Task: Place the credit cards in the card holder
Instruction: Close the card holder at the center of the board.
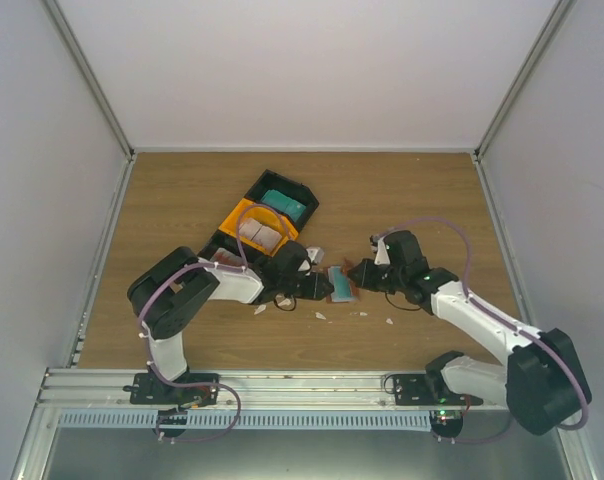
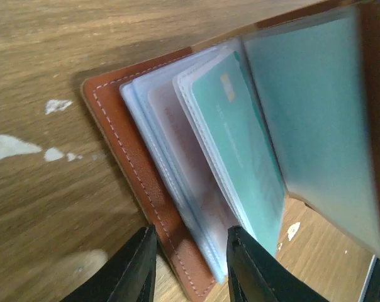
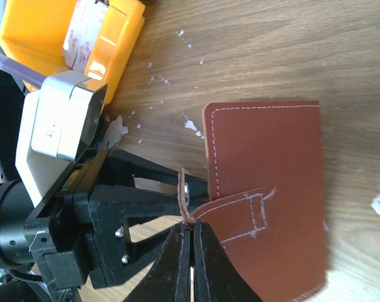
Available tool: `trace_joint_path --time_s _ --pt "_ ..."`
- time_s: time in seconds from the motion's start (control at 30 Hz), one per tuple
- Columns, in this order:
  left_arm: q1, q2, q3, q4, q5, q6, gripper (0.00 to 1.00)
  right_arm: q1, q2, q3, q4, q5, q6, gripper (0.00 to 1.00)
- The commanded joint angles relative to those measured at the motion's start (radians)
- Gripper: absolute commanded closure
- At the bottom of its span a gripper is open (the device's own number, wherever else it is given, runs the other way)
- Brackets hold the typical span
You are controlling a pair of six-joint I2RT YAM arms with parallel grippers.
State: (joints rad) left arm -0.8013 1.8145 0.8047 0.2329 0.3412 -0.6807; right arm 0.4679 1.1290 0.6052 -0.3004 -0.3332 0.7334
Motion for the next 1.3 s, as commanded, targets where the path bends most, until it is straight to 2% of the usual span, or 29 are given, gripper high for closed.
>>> trace_joint_path --time_s 0.0,0.17,0.43,0.47,0.63,0.7,0.9,1.1,1.27 --pt "-0.007 0.063 0.006 0.025 0.029 0.008 0.67 -0.003 0.065 -0.042 0.19 -0.09 0.029 1.0" --pt "-0.007 0.052 -0.001 0.014 -0.029 -0.024 0.67 -0.003 0.155 -0.065 0.308 -0.097 0.049 1.0" --pt "-0.034 -0.085 -0.074 -0.111 -0.172 -0.075 0.66 -0.003 0.305 -0.074 0.43 -0.193 0.014 0.98" --pt "-0.04 -0.11 -0.083 -0.135 -0.199 -0.08 0.66 -0.002 0.323 -0.069 0.425 -0.207 0.001 0.96" --pt "-0.067 -0.235 -0.094 -0.272 -0.375 -0.092 0.67 -0.002 0.375 -0.048 0.388 -0.23 -0.047 0.71" --pt "-0.067 -0.27 -0.081 -0.287 -0.397 -0.07 0.67 -0.003 0.369 -0.036 0.37 -0.219 -0.056 0.62" --pt "-0.067 -0.302 -0.03 -0.236 -0.343 0.017 0.62 -0.005 0.276 -0.002 0.327 -0.176 -0.071 0.52" --pt "-0.067 -0.262 0.042 -0.207 -0.231 0.084 0.55 -0.021 0.163 0.011 0.224 -0.041 -0.091 0.51" --pt "-0.067 -0.229 0.081 -0.184 -0.187 0.078 0.53 -0.043 0.097 0.0 0.136 0.107 -0.109 0.5"
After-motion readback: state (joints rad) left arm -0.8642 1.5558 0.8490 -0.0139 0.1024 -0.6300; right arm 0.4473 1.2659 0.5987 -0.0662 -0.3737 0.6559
